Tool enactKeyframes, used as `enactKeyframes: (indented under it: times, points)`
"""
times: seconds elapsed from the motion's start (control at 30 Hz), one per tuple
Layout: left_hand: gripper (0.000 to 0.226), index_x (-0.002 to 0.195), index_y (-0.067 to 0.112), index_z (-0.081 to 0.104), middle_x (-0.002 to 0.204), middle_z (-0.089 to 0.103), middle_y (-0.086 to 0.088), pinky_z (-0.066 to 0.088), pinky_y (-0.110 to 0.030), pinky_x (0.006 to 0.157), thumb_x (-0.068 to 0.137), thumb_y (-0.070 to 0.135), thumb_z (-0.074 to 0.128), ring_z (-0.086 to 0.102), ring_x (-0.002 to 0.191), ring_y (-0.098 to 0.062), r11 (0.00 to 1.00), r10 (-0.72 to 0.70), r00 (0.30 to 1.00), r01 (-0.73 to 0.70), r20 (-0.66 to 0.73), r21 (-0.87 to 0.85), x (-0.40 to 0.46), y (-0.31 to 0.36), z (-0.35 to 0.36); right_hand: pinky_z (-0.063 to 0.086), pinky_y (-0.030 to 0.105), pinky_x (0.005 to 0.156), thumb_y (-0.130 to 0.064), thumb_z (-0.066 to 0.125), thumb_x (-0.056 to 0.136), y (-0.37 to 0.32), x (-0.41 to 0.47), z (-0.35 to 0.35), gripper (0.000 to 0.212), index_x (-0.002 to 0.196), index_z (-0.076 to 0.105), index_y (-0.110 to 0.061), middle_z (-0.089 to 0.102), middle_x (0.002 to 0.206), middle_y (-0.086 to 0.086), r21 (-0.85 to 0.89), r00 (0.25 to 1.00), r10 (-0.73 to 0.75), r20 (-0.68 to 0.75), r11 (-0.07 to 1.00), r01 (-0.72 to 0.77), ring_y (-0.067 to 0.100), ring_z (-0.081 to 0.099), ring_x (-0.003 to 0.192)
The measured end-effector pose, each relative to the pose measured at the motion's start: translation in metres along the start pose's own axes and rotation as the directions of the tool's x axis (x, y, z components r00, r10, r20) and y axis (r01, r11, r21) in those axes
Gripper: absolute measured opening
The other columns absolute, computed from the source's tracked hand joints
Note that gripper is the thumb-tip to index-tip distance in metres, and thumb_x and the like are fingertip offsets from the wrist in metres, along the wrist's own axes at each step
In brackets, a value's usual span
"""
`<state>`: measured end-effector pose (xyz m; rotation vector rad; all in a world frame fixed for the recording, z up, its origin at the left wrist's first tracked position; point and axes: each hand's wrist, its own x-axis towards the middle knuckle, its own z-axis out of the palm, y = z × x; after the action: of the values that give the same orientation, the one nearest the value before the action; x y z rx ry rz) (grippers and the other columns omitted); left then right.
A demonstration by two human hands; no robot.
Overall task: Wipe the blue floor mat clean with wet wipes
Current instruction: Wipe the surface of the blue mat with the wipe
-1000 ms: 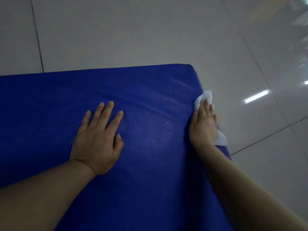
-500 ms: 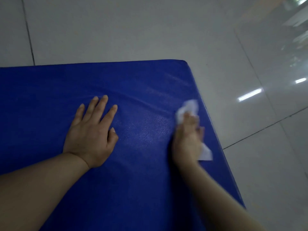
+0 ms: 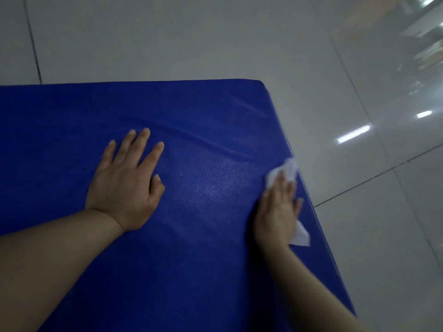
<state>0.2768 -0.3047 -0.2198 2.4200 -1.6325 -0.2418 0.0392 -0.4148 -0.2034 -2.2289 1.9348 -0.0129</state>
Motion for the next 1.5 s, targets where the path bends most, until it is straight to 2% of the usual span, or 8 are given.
enactKeyframes:
  times: [0.17,0.3,0.43,0.87,1.1,1.2,1.33,1.5]
  points:
    - [0.065,0.145,0.011,0.037,0.156,0.023,-0.014,0.011,-0.049,0.116,0.089,0.039,0.024,0.016,0.145,-0.028,1.0,0.001,1.0,-0.001,-0.005,-0.008,0.0,0.0,0.0,-0.007,0.035,0.117,-0.039,0.017,0.102,-0.014,-0.055,0.011,0.053,0.152,0.014,-0.022,0.011,0.159,-0.008,0.075,0.817,-0.563,0.126,0.826,0.558,0.011,0.001,0.147]
    - [0.066,0.145,0.01,0.037,0.156,0.023,-0.014,0.01,-0.049,0.116,0.088,0.04,0.023,0.016,0.145,-0.029,1.0,0.003,1.0,-0.003,-0.01,-0.009,0.001,-0.001,0.0,-0.006,0.04,0.118,-0.049,-0.004,0.097,0.056,-0.019,-0.006,0.064,0.152,0.004,-0.016,0.002,0.159,-0.003,-0.054,0.976,-0.209,0.059,0.976,0.212,0.014,0.0,0.147]
    - [0.066,0.146,0.011,0.037,0.157,0.022,-0.014,0.011,-0.05,0.117,0.088,0.04,0.023,0.016,0.145,-0.029,1.0,0.007,1.0,-0.007,-0.006,-0.01,0.001,-0.001,0.001,-0.009,0.038,0.118,-0.04,0.008,0.1,0.081,0.0,-0.016,0.058,0.152,-0.001,-0.016,0.001,0.161,-0.003,-0.066,0.985,0.143,0.096,0.988,-0.137,0.009,-0.009,0.146]
    - [0.047,0.141,0.006,0.043,0.155,0.024,-0.019,0.01,-0.056,0.114,0.095,0.018,0.044,0.02,0.143,-0.034,0.999,-0.014,0.997,0.012,-0.075,-0.038,-0.036,0.025,-0.009,0.0,0.037,0.12,-0.042,0.007,0.102,0.083,0.0,-0.007,0.055,0.153,0.0,-0.024,0.004,0.16,-0.008,0.046,0.997,0.076,-0.021,0.996,-0.075,0.01,-0.002,0.147]
    - [0.058,0.145,0.012,0.037,0.157,0.02,-0.015,0.002,-0.047,0.115,0.093,0.034,0.024,0.019,0.144,-0.029,0.999,0.01,0.999,-0.012,0.035,0.05,-0.105,0.062,0.019,-0.003,0.039,0.119,-0.035,0.013,0.103,0.084,-0.002,-0.008,0.052,0.153,0.003,-0.027,0.001,0.16,-0.009,-0.067,1.0,-0.007,0.001,0.998,0.007,0.013,-0.002,0.147]
    - [0.059,0.146,0.013,0.036,0.156,0.021,-0.016,0.005,-0.048,0.114,0.093,0.035,0.024,0.019,0.144,-0.03,0.998,0.019,0.999,-0.022,0.05,0.054,-0.099,0.06,0.019,-0.004,0.037,0.118,-0.035,0.012,0.1,0.059,-0.035,-0.006,0.054,0.153,0.009,-0.021,0.006,0.159,-0.006,-0.027,0.969,-0.24,0.052,0.97,0.242,0.016,0.004,0.147]
    - [0.059,0.145,0.013,0.037,0.157,0.021,-0.016,0.005,-0.048,0.113,0.092,0.036,0.023,0.019,0.144,-0.03,0.998,0.033,0.998,-0.035,0.05,0.054,-0.101,0.06,0.018,0.004,0.042,0.118,-0.034,0.023,0.101,0.017,-0.124,0.013,0.052,0.15,0.024,-0.018,0.022,0.157,0.0,0.073,0.752,-0.646,0.13,0.762,0.643,0.017,0.017,0.146]
    - [0.059,0.146,0.014,0.036,0.157,0.02,-0.015,0.008,-0.051,0.115,0.093,0.036,0.022,0.017,0.145,-0.029,0.999,0.024,0.999,-0.025,0.042,0.025,-0.1,0.06,0.018,-0.006,0.045,0.117,-0.034,0.011,0.1,0.078,-0.069,-0.002,0.054,0.151,0.004,-0.019,0.006,0.159,-0.002,-0.114,0.966,-0.253,0.054,0.959,0.258,0.016,0.003,0.147]
